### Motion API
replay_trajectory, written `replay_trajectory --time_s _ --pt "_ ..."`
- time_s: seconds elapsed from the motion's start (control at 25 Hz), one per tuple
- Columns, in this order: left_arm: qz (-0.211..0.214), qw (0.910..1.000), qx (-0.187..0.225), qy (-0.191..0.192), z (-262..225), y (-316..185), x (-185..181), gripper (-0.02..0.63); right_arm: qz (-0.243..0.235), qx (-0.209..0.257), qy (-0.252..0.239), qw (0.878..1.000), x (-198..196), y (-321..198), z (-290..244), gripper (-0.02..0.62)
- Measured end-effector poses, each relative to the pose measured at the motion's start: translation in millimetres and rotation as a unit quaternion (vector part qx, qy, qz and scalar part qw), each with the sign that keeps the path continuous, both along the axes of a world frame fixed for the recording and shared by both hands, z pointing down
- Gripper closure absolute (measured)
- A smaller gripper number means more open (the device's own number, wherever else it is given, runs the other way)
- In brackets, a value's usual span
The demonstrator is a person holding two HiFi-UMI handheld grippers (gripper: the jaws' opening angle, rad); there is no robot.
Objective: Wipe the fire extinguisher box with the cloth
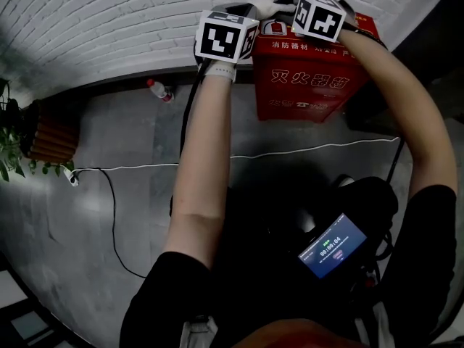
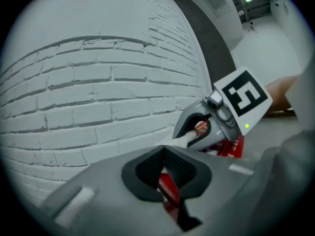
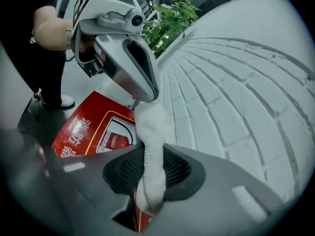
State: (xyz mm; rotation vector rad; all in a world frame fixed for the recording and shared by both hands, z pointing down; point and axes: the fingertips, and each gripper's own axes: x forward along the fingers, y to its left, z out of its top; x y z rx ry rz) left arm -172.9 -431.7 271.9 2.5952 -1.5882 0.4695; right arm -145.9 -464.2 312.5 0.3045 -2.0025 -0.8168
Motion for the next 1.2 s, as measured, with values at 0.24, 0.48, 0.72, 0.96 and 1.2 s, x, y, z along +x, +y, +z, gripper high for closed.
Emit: replay_trajectory --time_s 0.24,0.48,0.72,0.96,1.2 --pt "0.007 0.9999 0.011 0.002 -12.9 2.0 28.3 0.603 0.019 -0.006 0.005 1.0 32.9 2.5 0.0 0.508" --pt "0.031 0.9994 0.012 -0.012 -15.2 -2.1 75.3 0.603 0.044 -0.004 0.004 0.999 85.1 -4.5 -3.4 0.508" --pt "0.056 0.9977 0.018 -0.034 -17.6 -3.9 126.1 0.603 0.073 -0.008 -0.003 0.997 138.8 -12.4 -1.8 0.508" --pt "0.069 0.9973 0.015 -0.017 -19.8 -1.5 156.3 0.603 0.105 -0.008 -0.001 0.994 195.5 -19.5 -1.8 0.508" --pt "0.1 0.995 0.003 0.008 -10.6 11.3 196.6 0.603 0.146 -0.004 0.01 0.989 249.0 -19.0 -4.3 0.508"
